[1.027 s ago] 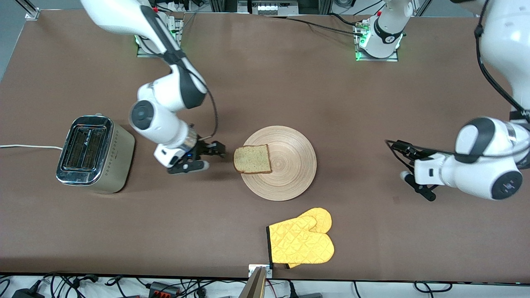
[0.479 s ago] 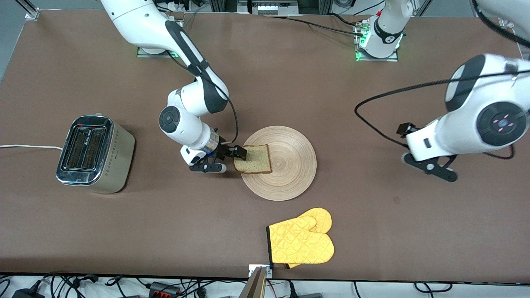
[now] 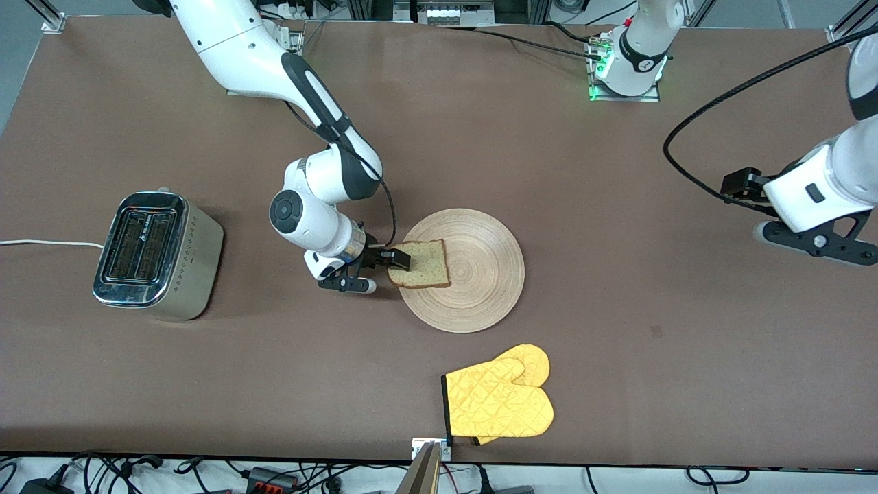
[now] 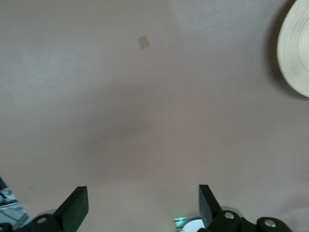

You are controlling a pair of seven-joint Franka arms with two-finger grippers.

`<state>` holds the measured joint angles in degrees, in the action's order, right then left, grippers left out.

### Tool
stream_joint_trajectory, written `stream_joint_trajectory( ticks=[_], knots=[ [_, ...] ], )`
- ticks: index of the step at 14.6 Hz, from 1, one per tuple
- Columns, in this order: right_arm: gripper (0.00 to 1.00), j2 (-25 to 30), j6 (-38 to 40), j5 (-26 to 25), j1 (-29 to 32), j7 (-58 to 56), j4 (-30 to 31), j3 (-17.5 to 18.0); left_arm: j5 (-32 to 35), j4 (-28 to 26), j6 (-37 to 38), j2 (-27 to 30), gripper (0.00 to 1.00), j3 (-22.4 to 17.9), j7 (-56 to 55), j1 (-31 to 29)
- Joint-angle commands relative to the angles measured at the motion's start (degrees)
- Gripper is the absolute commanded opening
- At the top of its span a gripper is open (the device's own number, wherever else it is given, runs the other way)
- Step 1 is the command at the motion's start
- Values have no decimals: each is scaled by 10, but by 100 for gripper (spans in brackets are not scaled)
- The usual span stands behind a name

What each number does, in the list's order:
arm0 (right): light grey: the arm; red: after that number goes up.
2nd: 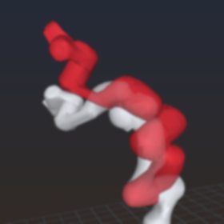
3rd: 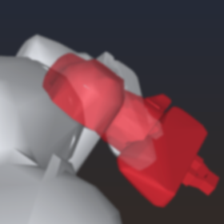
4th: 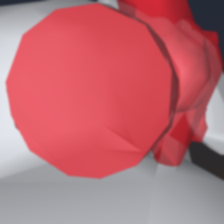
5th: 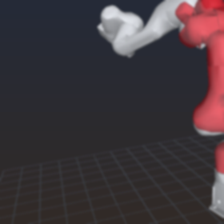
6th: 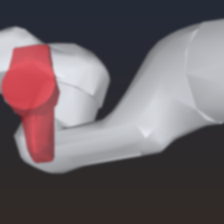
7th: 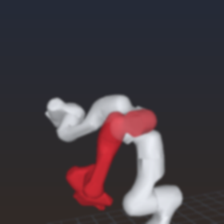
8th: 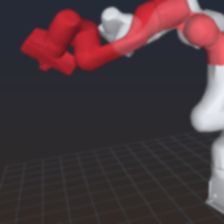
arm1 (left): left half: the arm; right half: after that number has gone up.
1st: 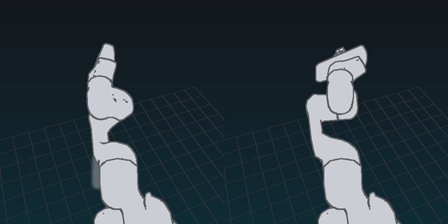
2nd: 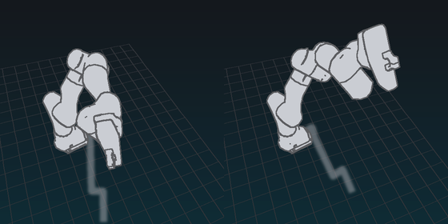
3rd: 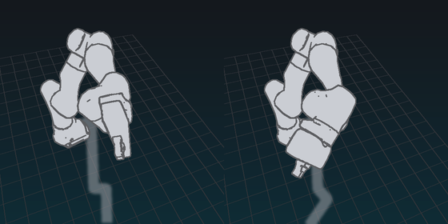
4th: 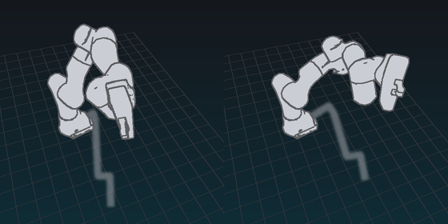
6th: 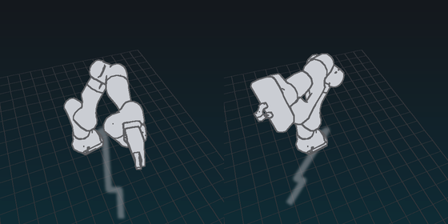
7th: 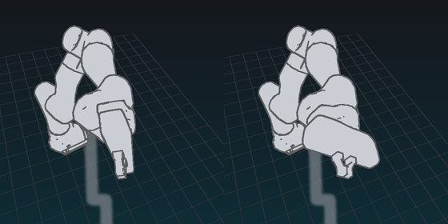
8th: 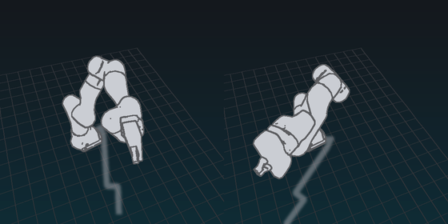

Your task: Move plate and put bread in toaster

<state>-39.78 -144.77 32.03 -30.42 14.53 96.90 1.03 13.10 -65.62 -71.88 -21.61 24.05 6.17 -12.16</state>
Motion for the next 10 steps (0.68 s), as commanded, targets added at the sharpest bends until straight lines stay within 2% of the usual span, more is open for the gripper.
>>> stream_joint_trajectory(
  ticks=[1, 2, 4, 6, 8, 10],
  knots=[
    [79, -8, -4, 14, -2, -1, -14, 7, -80, -65, -32, 70, 100, -146, -17, 90],
    [68, -8, -4, 14, -2, -2, -15, 7, -105, -103, -35, 96, 100, -188, -18, 116],
    [39, -8, -3, 14, 2, -4, -17, 7, -131, -192, -109, 149, 100, -209, -20, 120],
    [22, -7, -2, 13, 5, -6, -20, 7, -128, -264, -176, 197, 100, -216, -33, 136],
    [10, -6, 1, 13, 5, -6, -31, 7, -126, -295, -230, 217, 100, -226, -70, 143],
    [0, -3, 6, 13, 6, -6, -43, 6, -126, -302, -258, 221, 100, -232, -70, 141]
  ],
)
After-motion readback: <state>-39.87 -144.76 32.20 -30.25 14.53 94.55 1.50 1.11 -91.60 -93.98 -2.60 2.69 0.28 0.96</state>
